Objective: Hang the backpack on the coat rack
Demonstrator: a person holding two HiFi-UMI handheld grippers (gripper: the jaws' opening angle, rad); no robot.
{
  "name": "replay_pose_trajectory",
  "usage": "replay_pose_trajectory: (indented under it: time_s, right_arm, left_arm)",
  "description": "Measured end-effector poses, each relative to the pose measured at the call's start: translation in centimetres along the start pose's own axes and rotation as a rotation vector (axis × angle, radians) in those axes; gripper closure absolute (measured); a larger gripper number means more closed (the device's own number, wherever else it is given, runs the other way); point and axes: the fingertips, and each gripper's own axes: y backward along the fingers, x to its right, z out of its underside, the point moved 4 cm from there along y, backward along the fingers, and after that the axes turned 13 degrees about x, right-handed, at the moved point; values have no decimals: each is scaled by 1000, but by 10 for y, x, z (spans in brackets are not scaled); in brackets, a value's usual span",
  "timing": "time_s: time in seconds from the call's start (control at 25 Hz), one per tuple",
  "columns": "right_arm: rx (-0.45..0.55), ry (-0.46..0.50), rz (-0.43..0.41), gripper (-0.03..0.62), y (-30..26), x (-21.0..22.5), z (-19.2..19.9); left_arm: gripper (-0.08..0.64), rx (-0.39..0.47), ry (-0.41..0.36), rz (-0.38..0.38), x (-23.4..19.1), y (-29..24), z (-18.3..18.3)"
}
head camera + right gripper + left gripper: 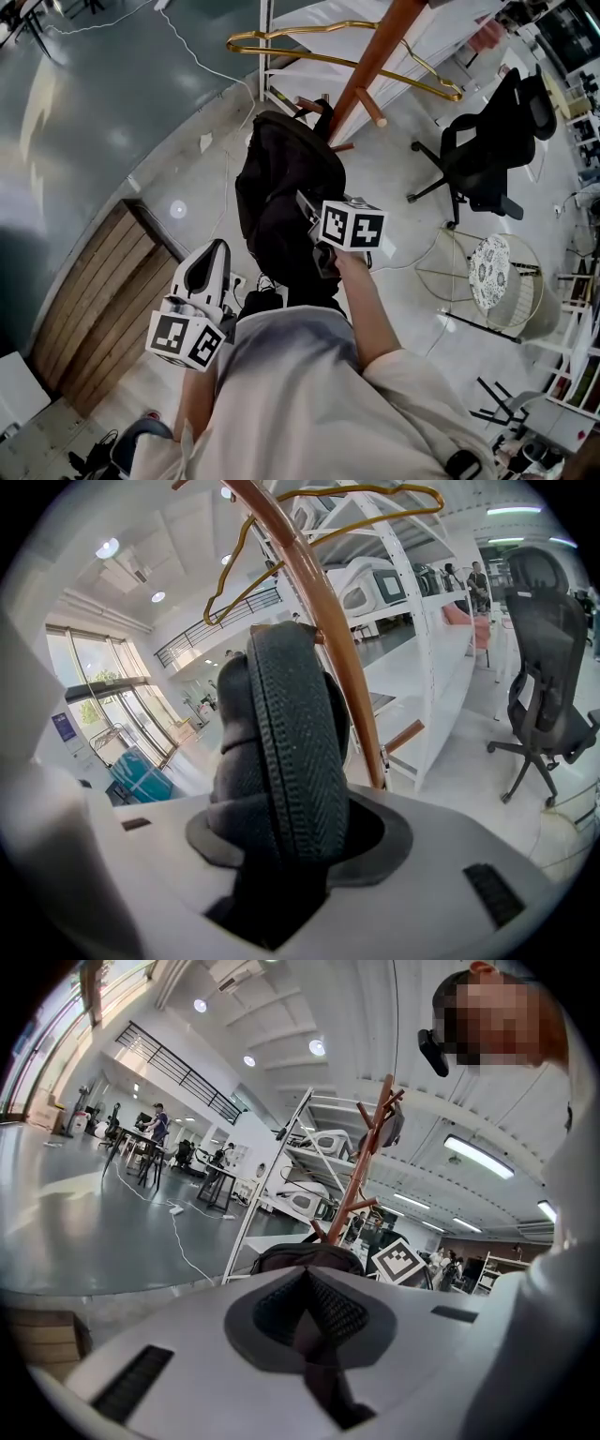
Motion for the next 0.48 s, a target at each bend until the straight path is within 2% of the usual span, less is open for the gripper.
replay_pose_trajectory:
  time_s: [0.48]
  right_arm:
    - [5,-31,15,388,-5,12,7]
  left_arm:
    - [554,-4,9,5,4,4,9]
